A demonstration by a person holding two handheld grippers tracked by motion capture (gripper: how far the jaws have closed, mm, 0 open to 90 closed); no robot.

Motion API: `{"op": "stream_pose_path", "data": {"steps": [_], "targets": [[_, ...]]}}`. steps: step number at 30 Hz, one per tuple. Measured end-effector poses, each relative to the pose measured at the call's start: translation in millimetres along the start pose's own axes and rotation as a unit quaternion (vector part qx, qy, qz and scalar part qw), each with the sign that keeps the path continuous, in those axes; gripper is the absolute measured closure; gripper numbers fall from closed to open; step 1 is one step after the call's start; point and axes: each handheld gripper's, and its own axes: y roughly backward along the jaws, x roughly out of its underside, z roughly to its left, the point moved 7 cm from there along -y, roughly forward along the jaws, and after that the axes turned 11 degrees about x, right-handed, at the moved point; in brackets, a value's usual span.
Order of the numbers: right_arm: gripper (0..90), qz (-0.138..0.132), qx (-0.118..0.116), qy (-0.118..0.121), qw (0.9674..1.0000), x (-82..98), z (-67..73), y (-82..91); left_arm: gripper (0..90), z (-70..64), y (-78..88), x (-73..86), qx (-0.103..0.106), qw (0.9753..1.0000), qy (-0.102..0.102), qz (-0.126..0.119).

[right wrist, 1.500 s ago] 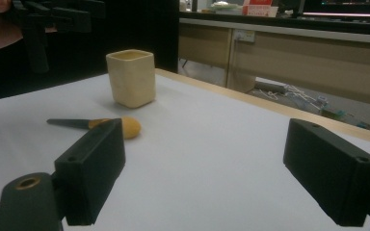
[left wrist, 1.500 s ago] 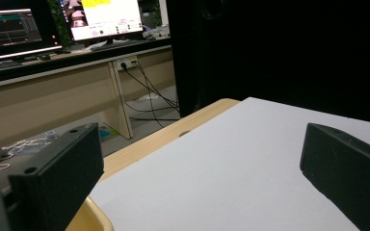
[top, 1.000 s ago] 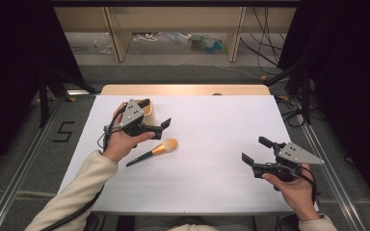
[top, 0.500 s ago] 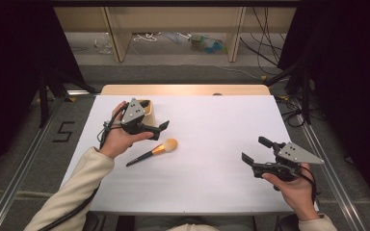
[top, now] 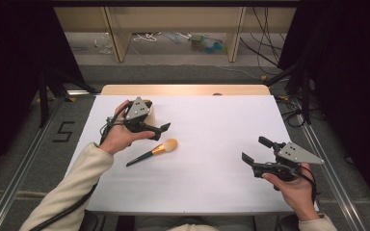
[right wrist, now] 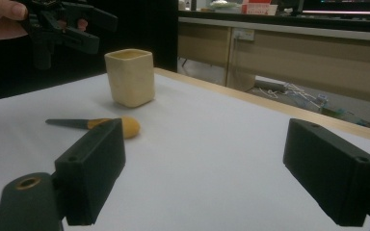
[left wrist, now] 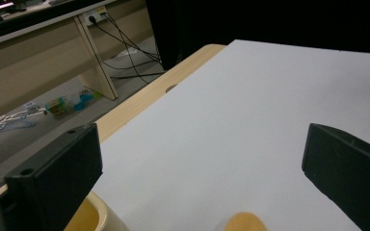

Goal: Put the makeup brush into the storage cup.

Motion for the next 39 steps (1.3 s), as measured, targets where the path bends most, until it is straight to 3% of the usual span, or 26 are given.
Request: {"op": "stream_pose_path", "data": {"steps": [6,11,20,24,25,27,32,39], "targets": [[15.9,0.0,0.0,-0.001,1.0,0.1,-0.3,-0.2,0.2,-1.1,-2.4,2.8,0.012,0.9995,-0.007,0.03],[15.9,0.006,0.003,0.003,1.0,0.6,-1.0,0.6,1.3,-0.7,-3.0,7.7,0.022,0.9972,-0.009,0.071],[15.9,0.007,0.005,0.006,0.9999,1.0,-1.9,0.7,4.2,0.8,-3.2,18.7,0.039,0.9893,-0.012,0.14],[15.9,0.008,0.004,0.005,0.9999,1.0,-1.4,0.5,6.0,0.4,-2.6,25.0,0.047,0.9831,-0.017,0.176],[15.9,0.008,0.007,0.006,0.9999,1.2,-2.1,0.3,6.0,1.5,-2.8,27.6,0.045,0.9805,-0.021,0.19],[15.9,0.01,0.007,0.005,0.9999,1.6,-1.9,0.4,6.0,1.7,-3.2,28.7,0.042,0.98,-0.018,0.194],[15.9,0.011,0.005,0.004,0.9999,2.0,-1.6,0.5,6.1,0.8,-4.9,34.6,0.044,0.9758,-0.013,0.214],[15.9,0.012,0.002,0.001,0.9999,2.2,-1.4,0.2,6.9,-0.2,-5.1,37.0,0.046,0.9727,-0.012,0.227]]}}
